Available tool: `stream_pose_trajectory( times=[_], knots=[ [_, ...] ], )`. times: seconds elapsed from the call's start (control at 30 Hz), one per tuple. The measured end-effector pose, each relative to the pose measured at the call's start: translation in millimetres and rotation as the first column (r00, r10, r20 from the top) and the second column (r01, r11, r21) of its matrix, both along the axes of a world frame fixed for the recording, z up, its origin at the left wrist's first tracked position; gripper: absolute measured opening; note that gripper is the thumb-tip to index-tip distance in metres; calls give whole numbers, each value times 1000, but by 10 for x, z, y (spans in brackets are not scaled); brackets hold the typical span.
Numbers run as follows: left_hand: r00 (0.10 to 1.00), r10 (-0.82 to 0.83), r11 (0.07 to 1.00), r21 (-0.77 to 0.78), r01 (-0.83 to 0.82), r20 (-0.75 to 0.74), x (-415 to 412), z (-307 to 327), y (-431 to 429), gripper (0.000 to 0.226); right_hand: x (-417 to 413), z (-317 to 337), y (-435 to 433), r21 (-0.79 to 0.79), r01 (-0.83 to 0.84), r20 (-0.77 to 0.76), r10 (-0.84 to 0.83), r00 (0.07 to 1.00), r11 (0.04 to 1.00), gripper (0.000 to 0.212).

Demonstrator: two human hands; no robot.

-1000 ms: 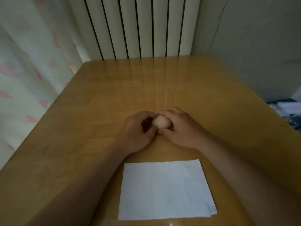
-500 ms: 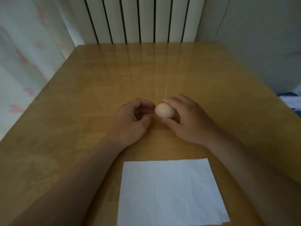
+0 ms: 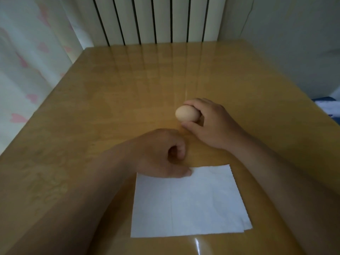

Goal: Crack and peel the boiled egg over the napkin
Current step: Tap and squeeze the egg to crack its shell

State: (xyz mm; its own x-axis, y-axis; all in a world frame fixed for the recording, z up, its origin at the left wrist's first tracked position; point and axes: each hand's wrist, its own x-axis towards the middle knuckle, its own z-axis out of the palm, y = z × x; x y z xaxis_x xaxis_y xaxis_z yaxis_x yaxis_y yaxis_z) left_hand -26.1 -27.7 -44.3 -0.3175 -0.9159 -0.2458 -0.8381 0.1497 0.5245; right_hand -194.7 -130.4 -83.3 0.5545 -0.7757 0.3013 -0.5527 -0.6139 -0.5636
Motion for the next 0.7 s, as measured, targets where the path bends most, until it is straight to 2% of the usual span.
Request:
stream_pose_trajectory(
  times=[0.17, 0.37, 0.53, 0.7],
  knots=[
    [993, -54, 997, 52, 49, 107, -11, 42, 67, 22, -2, 5, -1, 14, 6, 9, -6, 1000, 1000, 50],
    [988, -107, 993, 51, 102, 109, -36, 18, 77, 16, 4, 20, -4, 17, 7, 3, -7, 1000, 1000, 51],
    [994, -50, 992, -115, 61, 99, 22, -49, -27, 15, 18, 41, -4, 2, 13, -2, -13, 1000, 1000, 51],
    [994, 93, 954, -290, -75, 49, 181, -173, -252, 12, -10, 37, -48, 8, 57, 22, -58, 998, 998, 55]
  ],
)
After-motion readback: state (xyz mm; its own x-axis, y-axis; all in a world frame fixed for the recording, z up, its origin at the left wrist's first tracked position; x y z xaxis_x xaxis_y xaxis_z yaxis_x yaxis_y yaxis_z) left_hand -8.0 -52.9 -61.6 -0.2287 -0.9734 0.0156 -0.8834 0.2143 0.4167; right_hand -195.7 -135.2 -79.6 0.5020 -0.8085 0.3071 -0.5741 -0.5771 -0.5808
